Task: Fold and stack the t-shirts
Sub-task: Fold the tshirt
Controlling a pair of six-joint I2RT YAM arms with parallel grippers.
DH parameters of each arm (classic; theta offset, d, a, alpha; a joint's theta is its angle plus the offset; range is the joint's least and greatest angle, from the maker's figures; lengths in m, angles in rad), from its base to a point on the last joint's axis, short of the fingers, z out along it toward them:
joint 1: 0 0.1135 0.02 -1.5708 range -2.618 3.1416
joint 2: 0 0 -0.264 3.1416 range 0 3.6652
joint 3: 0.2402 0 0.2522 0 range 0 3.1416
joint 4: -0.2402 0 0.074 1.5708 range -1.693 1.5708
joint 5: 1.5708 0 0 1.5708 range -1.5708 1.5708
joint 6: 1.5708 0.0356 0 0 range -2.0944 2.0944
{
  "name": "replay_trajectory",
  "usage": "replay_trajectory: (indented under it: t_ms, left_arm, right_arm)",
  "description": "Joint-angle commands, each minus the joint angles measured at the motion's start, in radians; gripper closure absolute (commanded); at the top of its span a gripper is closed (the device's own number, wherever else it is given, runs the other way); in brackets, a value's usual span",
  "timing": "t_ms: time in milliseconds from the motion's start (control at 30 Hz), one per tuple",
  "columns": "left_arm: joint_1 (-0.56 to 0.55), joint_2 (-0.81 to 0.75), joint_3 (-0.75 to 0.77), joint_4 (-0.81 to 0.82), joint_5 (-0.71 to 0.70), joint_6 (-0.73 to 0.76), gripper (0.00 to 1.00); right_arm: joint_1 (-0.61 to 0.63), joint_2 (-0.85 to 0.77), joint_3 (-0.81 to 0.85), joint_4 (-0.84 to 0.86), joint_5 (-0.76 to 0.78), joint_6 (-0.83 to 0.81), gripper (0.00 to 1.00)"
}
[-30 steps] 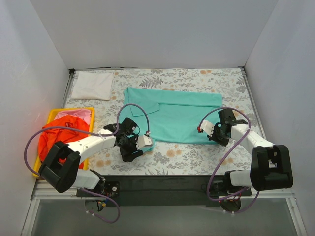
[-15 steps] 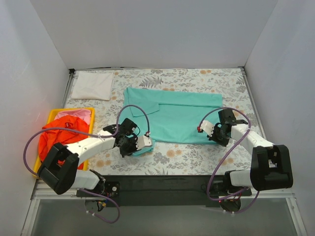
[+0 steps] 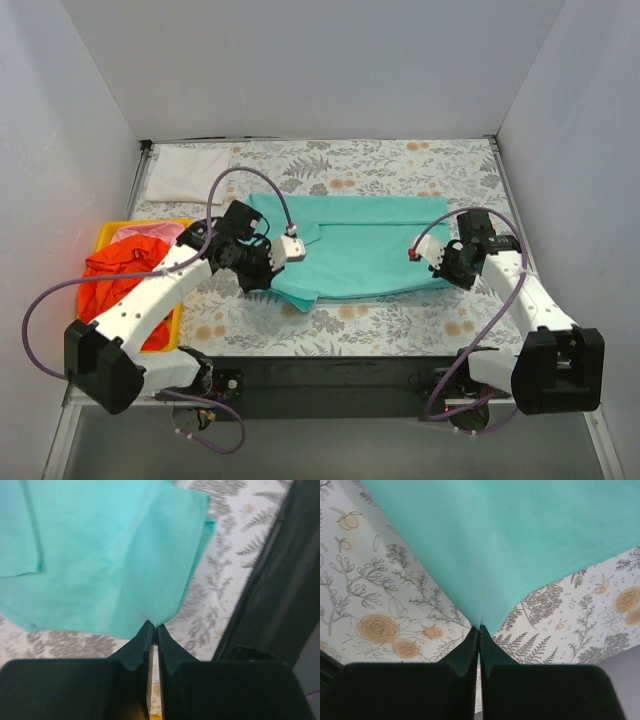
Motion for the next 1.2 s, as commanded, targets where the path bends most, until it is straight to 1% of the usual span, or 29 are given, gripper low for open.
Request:
replay_trajectory:
  t_ms: [0, 33, 67, 167, 367, 533, 700, 800, 833, 1000, 1167]
  left_arm:
    - [0.114, 0.104, 0.135, -0.008, 0.025, 0.031, 1.0]
    - [0.133, 0.156, 0.195, -0.002, 0.028, 0.039, 1.0]
    - [0.154, 0.181, 0.22, 0.008, 0.025, 0.042, 1.0]
    - [0.171, 0.284, 0.307, 0.028, 0.004, 0.064, 1.0]
    - [0.217, 0.458, 0.448, 0.075, 0.001, 0.122, 1.0]
    - [0.253, 0.607, 0.557, 0.061, 0.01, 0.148, 1.0]
    - [0.259, 0.678, 0.603, 0.087, 0.001, 0.169, 1.0]
    - [0.26, 0.733, 0.654, 0.077, -0.004, 0.177, 1.0]
    - [0.26, 0.756, 0.677, 0.072, -0.01, 0.177, 1.0]
    - [0.262, 0.782, 0.694, 0.11, -0.021, 0.171, 1.0]
    - [0.26, 0.816, 0.725, 0.109, -0.027, 0.171, 1.0]
  right_arm:
    - [-0.036, 0.102, 0.123, -0.05, -0.033, -0.066, 0.99]
    - [-0.042, 0.122, 0.165, -0.05, -0.044, -0.072, 0.99]
    - [-0.051, 0.142, 0.184, -0.051, -0.047, -0.076, 0.99]
    - [-0.059, 0.222, 0.256, -0.051, -0.051, -0.084, 0.99]
    - [-0.068, 0.393, 0.386, -0.048, -0.051, -0.098, 0.99]
    - [-0.069, 0.499, 0.471, -0.048, -0.05, -0.11, 0.99]
    - [-0.073, 0.59, 0.511, -0.048, -0.033, -0.124, 0.99]
    - [-0.083, 0.627, 0.531, -0.047, -0.03, -0.127, 0.99]
    - [-0.085, 0.633, 0.544, -0.047, -0.036, -0.125, 0.99]
    - [-0.092, 0.65, 0.557, -0.047, -0.048, -0.132, 0.99]
    - [-0.094, 0.653, 0.568, -0.047, -0.064, -0.127, 0.99]
